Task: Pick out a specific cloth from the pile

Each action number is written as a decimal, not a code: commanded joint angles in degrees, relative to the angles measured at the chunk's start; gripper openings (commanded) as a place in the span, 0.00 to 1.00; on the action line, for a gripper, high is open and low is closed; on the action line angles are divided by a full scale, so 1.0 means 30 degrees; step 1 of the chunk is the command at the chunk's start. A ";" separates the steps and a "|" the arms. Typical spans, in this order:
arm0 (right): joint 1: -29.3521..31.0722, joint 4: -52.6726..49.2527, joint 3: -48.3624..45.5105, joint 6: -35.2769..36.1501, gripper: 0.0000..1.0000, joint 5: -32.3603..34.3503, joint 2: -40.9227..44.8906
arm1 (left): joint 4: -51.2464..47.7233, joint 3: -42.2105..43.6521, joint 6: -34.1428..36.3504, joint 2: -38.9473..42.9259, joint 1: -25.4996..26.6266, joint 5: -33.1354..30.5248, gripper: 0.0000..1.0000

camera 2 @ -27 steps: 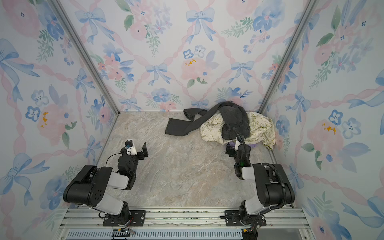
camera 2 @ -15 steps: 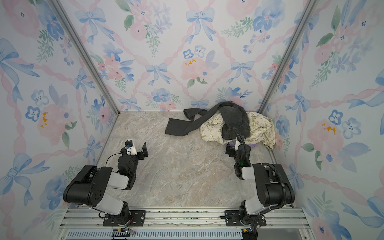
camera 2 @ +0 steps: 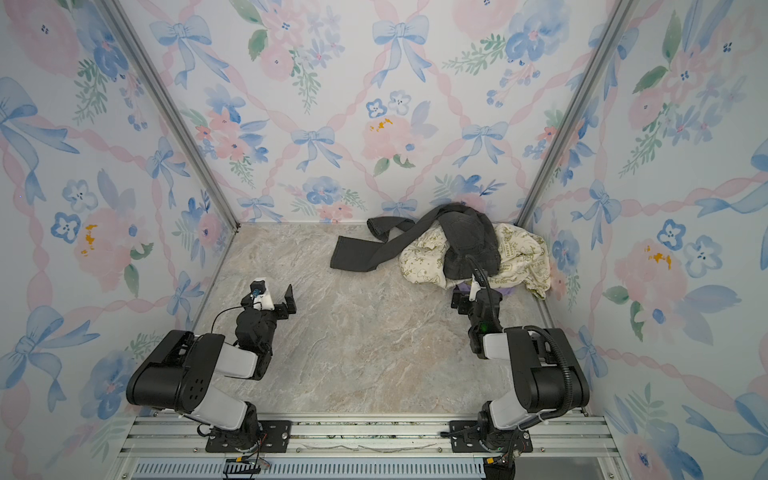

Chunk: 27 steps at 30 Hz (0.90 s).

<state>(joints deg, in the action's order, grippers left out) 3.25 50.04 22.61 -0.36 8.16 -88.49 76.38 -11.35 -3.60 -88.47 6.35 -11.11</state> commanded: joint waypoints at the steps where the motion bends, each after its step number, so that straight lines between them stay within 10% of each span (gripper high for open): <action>1: 0.0421 -0.0020 0.0156 0.0165 0.97 0.1292 0.0342 | 0.0193 0.0075 0.0040 0.0063 -0.0097 -0.0563 0.98; 10: 0.0676 -0.8374 0.2895 0.0370 0.97 0.2420 0.4986 | -0.5151 -0.0852 -0.0691 0.4960 0.0109 -0.3348 0.98; 14: 0.0676 -1.3181 0.4792 0.0325 0.97 0.3059 0.6850 | -1.2429 -0.3614 -0.2398 0.7336 0.0077 -0.5651 0.98; 27: -0.0142 -2.4492 0.9928 -0.1222 0.97 0.5054 0.8718 | -2.2567 -0.7407 -0.5027 1.2380 0.0051 -0.2342 0.98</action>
<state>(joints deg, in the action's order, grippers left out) 4.19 -10.87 49.23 -2.37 21.26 -61.25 16.69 -31.46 -14.85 -53.65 6.39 -20.91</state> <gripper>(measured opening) 0.970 0.979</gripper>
